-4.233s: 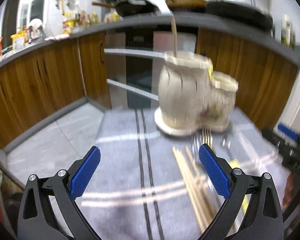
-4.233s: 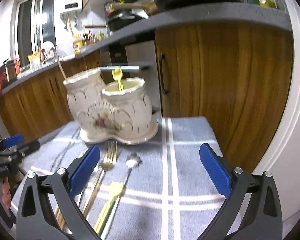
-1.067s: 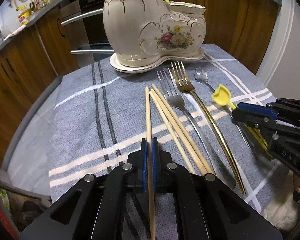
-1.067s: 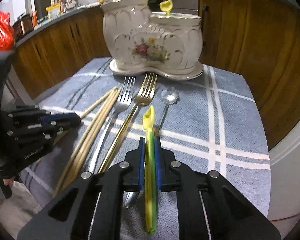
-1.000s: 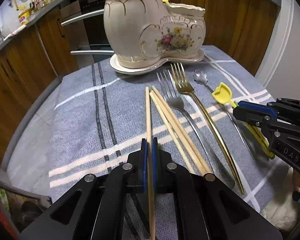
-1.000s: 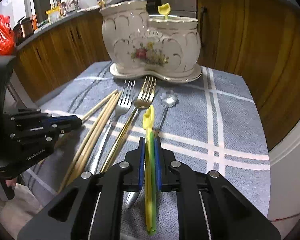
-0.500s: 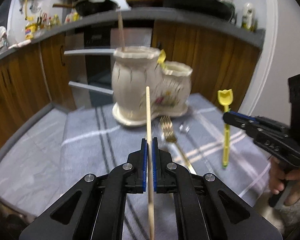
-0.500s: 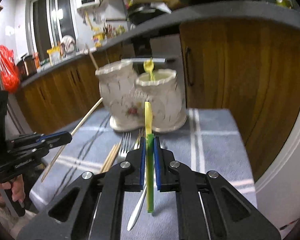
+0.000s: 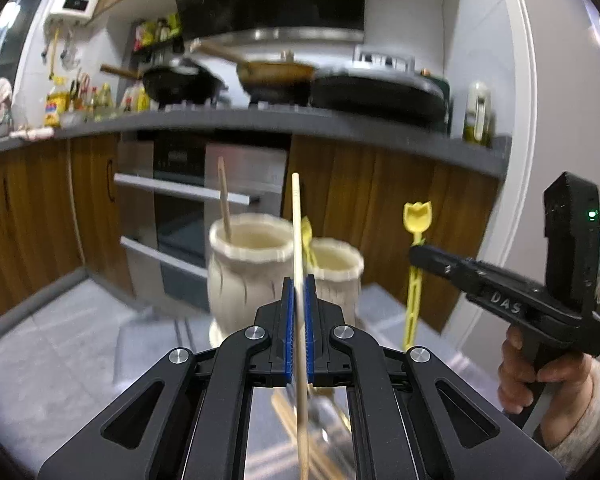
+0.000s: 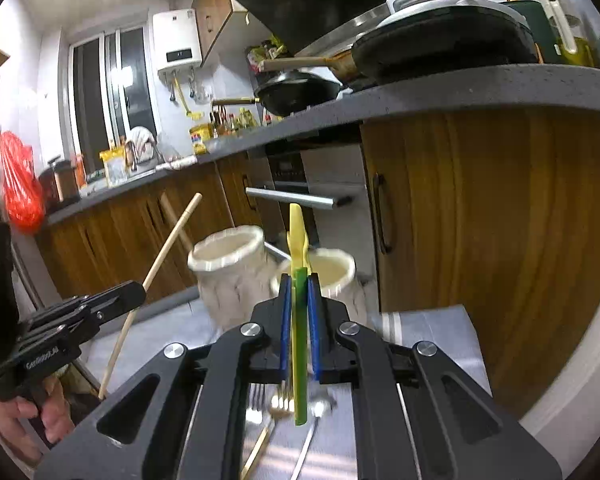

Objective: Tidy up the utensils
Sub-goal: 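Drop the chopstick into the tall holder while the right tool drops the yellow spoon into the short holder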

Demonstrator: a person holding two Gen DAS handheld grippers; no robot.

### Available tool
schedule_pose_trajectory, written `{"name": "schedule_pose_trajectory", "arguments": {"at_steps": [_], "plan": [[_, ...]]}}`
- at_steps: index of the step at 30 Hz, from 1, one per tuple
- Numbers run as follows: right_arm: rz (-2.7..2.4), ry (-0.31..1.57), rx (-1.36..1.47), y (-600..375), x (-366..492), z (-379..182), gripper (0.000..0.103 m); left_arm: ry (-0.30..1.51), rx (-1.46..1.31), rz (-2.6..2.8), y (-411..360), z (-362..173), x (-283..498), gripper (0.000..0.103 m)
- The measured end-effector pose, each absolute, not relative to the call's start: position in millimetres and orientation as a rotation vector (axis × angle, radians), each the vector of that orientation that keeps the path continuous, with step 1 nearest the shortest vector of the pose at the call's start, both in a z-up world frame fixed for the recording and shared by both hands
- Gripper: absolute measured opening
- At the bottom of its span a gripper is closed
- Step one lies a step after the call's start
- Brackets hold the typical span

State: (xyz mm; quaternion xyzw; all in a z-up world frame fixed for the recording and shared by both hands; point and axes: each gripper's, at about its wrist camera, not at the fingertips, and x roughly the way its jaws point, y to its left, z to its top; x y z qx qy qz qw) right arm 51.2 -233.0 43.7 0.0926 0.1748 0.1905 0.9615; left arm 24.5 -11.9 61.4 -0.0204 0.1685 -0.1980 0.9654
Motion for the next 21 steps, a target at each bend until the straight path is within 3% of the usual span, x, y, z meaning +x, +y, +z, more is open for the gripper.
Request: {"name": "schedule_pose_trajectory", "arguments": {"at_steps": [12,21], "plan": [[0.398,0.301,0.248,-237,117,69,0.008,0.263,0.048,-0.308,-13,79,93,0.005],[0.418,0.294,0.263,-231,141,65,0.008,0.236,-0.079,-0.374,6,88,133,0.005]]}}
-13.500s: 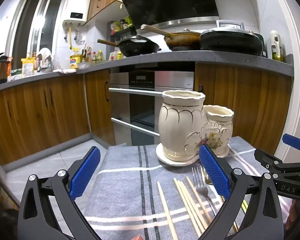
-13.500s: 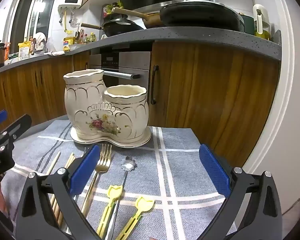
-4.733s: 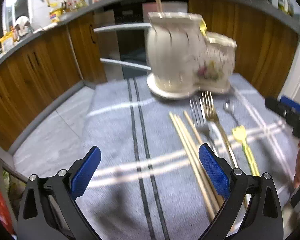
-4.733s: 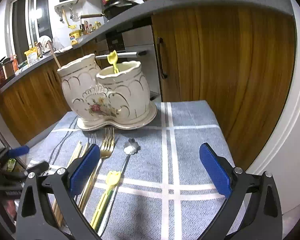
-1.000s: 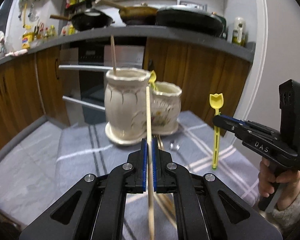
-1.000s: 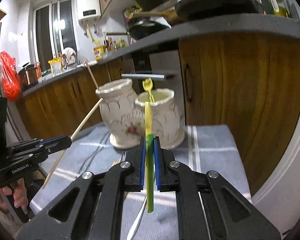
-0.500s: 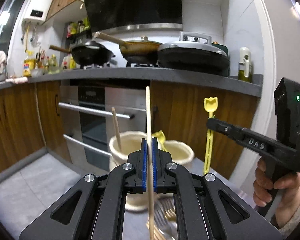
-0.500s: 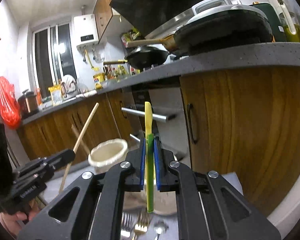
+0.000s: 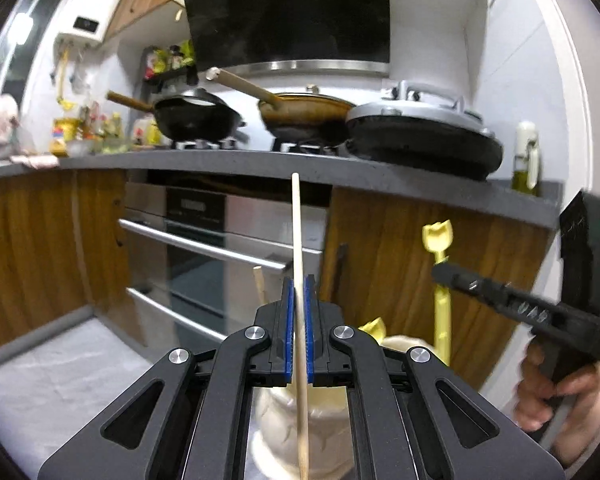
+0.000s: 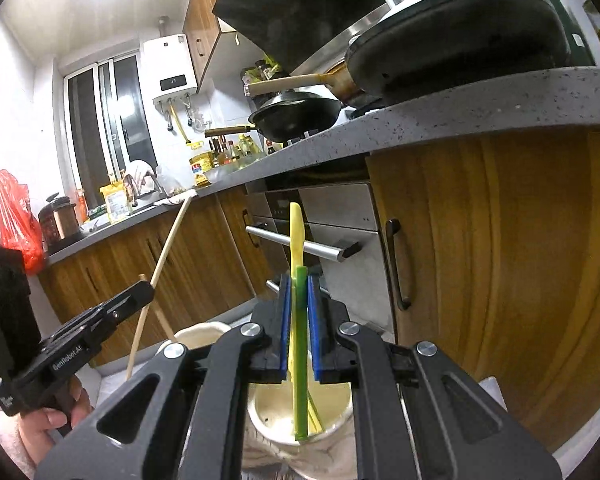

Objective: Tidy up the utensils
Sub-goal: 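Drop the chopstick into the tall holder while the right tool drops the yellow spoon into the short holder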

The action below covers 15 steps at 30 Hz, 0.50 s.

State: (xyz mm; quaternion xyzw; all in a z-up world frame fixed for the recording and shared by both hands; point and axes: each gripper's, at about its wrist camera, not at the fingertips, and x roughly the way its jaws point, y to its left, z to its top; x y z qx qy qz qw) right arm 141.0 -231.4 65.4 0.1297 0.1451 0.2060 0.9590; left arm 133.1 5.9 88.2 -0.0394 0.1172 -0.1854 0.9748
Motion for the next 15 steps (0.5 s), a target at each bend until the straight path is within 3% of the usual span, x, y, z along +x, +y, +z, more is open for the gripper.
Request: {"name": "schedule_pose_trajectory", "arguments": {"at_steps": [15], "plan": [[0.384,0.267,0.217,-210,152,52,0.008,0.196,-0.187,-0.4,-7,88,161,0.005]]}}
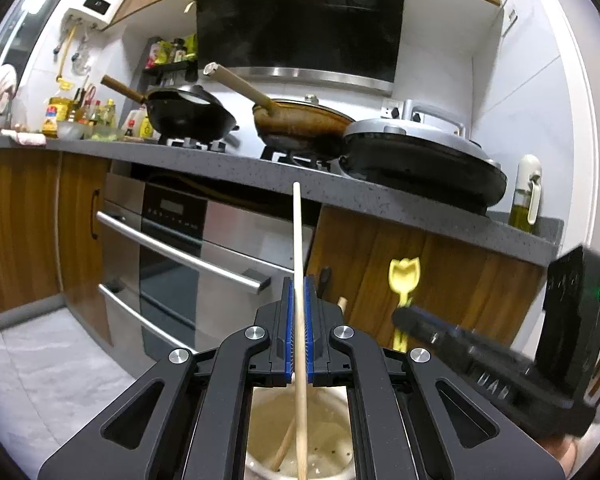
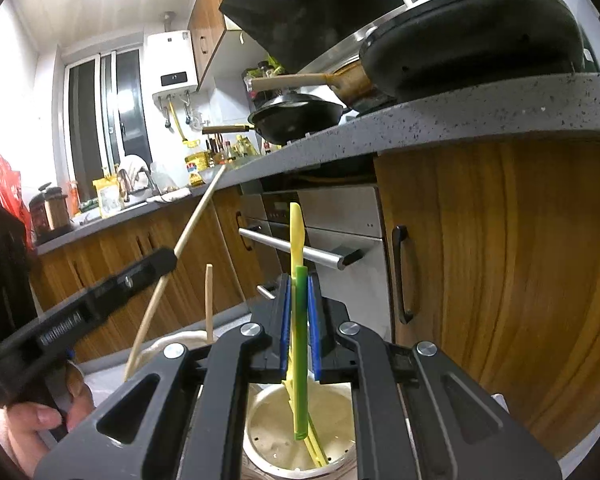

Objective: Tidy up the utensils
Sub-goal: 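Drop the chopstick into the tall holder while the right tool drops the yellow spoon into the short holder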

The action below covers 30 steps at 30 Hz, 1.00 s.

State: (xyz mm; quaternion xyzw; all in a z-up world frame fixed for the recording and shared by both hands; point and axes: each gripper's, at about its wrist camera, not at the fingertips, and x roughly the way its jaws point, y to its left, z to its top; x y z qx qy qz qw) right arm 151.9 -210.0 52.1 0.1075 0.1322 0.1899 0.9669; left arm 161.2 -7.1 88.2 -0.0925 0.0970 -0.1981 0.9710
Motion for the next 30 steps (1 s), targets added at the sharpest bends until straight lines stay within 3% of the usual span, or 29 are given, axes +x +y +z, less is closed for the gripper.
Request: {"name": "schedule_pose_trajectory", "arguments": {"at_steps": [20,30], "plan": [[0.354,0.352,0.189,-220,140,40,0.008,0.175,-0.167,-0.317,7,70,136,0.005],[0.36,0.432,0.164,-225,127,23,0.008,0.278,-0.069,-0.29,-7,66,116,0.005]]}}
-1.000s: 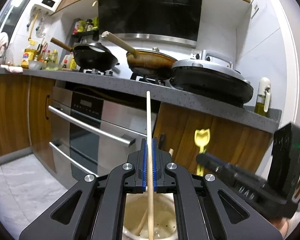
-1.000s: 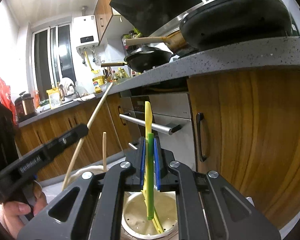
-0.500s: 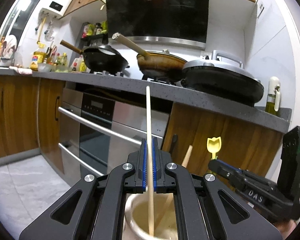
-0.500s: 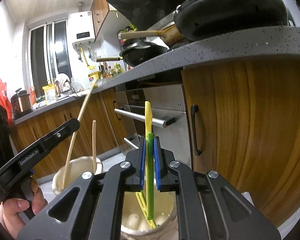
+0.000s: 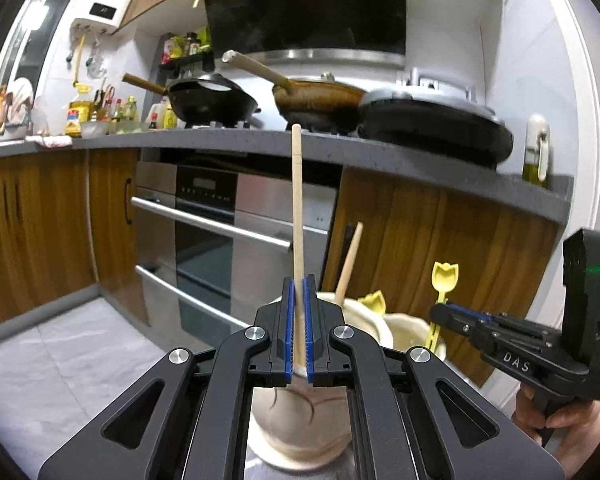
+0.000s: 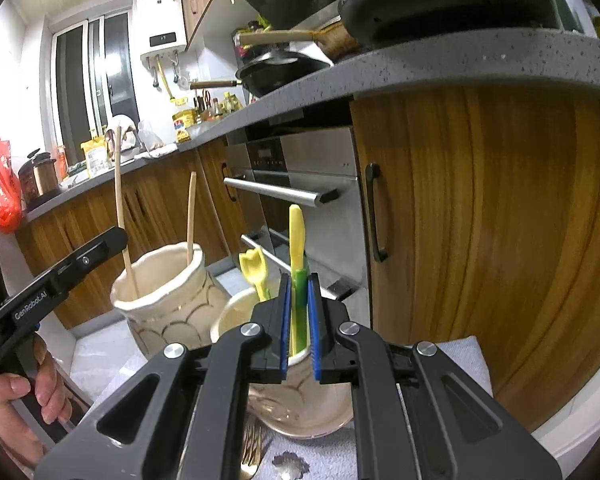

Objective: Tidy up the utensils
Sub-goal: 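Drop the chopstick into the tall holder while the right tool drops the yellow spoon into the short holder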

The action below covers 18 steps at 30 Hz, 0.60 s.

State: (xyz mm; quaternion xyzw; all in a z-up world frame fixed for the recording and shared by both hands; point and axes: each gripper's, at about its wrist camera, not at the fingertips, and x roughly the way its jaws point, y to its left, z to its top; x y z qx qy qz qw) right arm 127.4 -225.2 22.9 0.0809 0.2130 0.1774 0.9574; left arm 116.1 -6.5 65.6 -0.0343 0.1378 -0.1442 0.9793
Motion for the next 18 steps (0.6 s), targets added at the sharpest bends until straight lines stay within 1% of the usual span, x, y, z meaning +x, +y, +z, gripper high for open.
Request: {"name": "schedule_pose_trajectory", "arguments": {"at_steps": [8,15,18], "plan": [[0.362,0.487,0.167,-225,132,14,0.008,0.339,-0.051,-0.264,-8,55,122,0.005],[0.363,0.486,0.18,-228,132,15,0.008,0.351,-0.069,-0.26,-2,54,122,0.006],[0.363,0.476,0.186,-230,131,17,0.012,0.345,-0.07,-0.253,-1,55,121,0.007]]}}
